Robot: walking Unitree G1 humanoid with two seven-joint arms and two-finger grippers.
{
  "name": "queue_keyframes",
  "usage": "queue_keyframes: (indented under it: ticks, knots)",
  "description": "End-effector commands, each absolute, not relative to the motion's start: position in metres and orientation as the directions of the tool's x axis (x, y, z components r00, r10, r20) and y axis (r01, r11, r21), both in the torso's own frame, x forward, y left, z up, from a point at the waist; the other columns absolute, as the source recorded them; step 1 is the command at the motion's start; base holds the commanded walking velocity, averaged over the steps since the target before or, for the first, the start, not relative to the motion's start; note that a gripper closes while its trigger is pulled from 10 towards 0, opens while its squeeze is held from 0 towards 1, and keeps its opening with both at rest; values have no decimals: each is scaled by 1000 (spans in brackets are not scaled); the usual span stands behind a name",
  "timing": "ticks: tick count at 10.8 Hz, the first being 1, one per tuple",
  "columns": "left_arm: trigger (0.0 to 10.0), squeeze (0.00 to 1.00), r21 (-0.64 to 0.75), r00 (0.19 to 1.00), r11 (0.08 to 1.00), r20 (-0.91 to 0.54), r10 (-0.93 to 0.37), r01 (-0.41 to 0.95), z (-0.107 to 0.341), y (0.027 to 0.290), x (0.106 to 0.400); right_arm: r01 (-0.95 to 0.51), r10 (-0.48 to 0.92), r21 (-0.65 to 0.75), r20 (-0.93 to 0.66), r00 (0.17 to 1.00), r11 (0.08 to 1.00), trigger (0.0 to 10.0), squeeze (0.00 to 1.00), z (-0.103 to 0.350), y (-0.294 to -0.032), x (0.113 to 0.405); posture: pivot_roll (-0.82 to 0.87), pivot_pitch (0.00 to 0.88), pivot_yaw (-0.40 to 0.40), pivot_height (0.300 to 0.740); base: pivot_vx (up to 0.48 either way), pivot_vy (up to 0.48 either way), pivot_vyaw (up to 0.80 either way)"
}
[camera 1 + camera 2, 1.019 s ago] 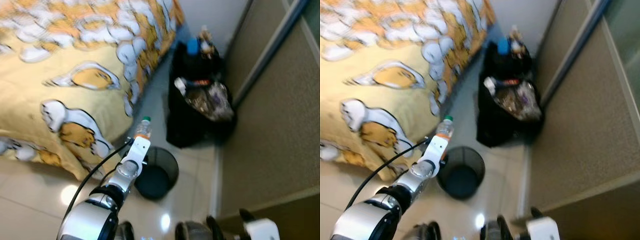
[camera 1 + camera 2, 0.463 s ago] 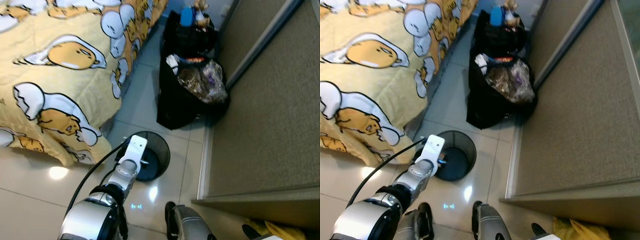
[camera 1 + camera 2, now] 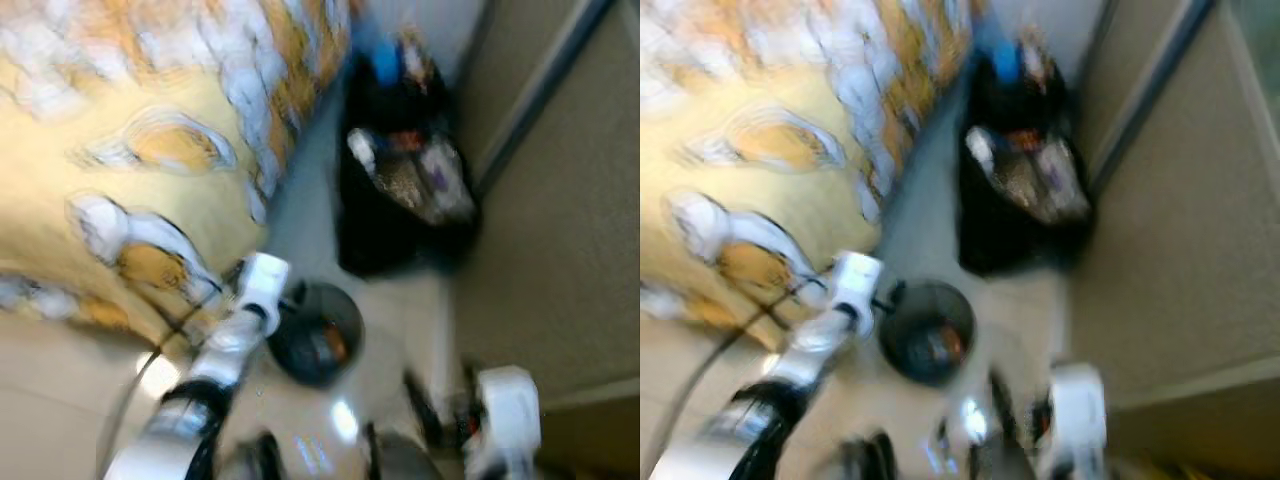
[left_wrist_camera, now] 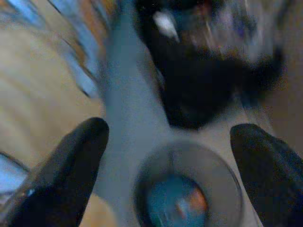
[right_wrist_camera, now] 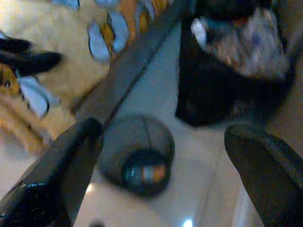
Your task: Clean up the room
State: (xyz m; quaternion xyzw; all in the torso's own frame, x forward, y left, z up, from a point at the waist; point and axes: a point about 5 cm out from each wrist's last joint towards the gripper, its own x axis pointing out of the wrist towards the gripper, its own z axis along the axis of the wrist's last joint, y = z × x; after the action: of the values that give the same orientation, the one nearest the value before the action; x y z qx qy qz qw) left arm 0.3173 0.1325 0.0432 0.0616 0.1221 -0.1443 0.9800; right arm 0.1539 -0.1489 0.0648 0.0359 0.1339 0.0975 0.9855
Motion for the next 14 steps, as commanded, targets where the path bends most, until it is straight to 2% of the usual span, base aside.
queue_keyframes:
  ticks: [1, 2, 3, 4, 5, 7, 8, 11, 13, 14]
  knots:
    - [10000, 0, 58, 948, 958, -171, -269, 282, 63, 142, 312, -168, 191, 112, -247, 950, 979, 10000, 0, 53, -151, 171, -74, 0, 86, 732, 0, 0, 0]
    - [10000, 0, 81, 951, 951, -114, -288, 298, 76, 141, 308, -165, 187, 112, -228, 956, 980, 10000, 0, 50, -153, 188, -55, 0, 90, 732, 0, 0, 0]
    - [10000, 0, 53, 940, 938, -37, -340, 342, 90, 139, 305, -150, 170, 107, -211, 963, 983, 10000, 0, 49, -159, 205, -33, 0, 100, 732, 0, 0, 0]
    - [10000, 0, 15, 925, 925, 33, -379, 379, 104, 139, 304, -116, 133, 103, -188, 973, 988, 10000, 0, 52, -170, 227, -15, 0, 79, 732, 0, 0, 0]
    - [10000, 0, -28, 929, 928, 28, -370, 371, 105, 146, 302, -79, 97, 115, -152, 984, 990, 10000, 0, 55, -183, 249, -12, 0, 56, 732, -405, 259, 0]
    - [10000, 0, -69, 942, 941, -29, -335, 333, 88, 143, 294, -100, 113, 96, -140, 984, 990, 10000, 0, 53, -186, 250, -11, 0, 16, 732, -420, 0, 0]
    - [10000, 0, -115, 951, 949, -60, -303, 294, 82, 146, 300, -97, 109, 86, -152, 982, 992, 10000, 0, 49, -190, 248, -19, 0, -2, 732, -409, 259, 0]
    - [10000, 0, -89, 954, 962, -134, -268, 257, 71, 152, 309, -50, 55, 33, -188, 981, 998, 10000, 0, 40, -198, 241, -50, 0, 8, 732, -314, 363, 0]
    - [10000, 0, 29, 957, 970, -172, -234, 243, 67, 145, 319, -101, 98, -5, -198, 975, 995, 10000, 0, 34, -185, 235, -64, 0, 15, 732, 0, 0, 0]
    - [10000, 0, 17, 955, 966, -156, -251, 257, 69, 140, 319, -100, 98, -1, -196, 976, 995, 10000, 0, 34, -184, 233, -77, 0, 19, 732, 0, 0, 0]
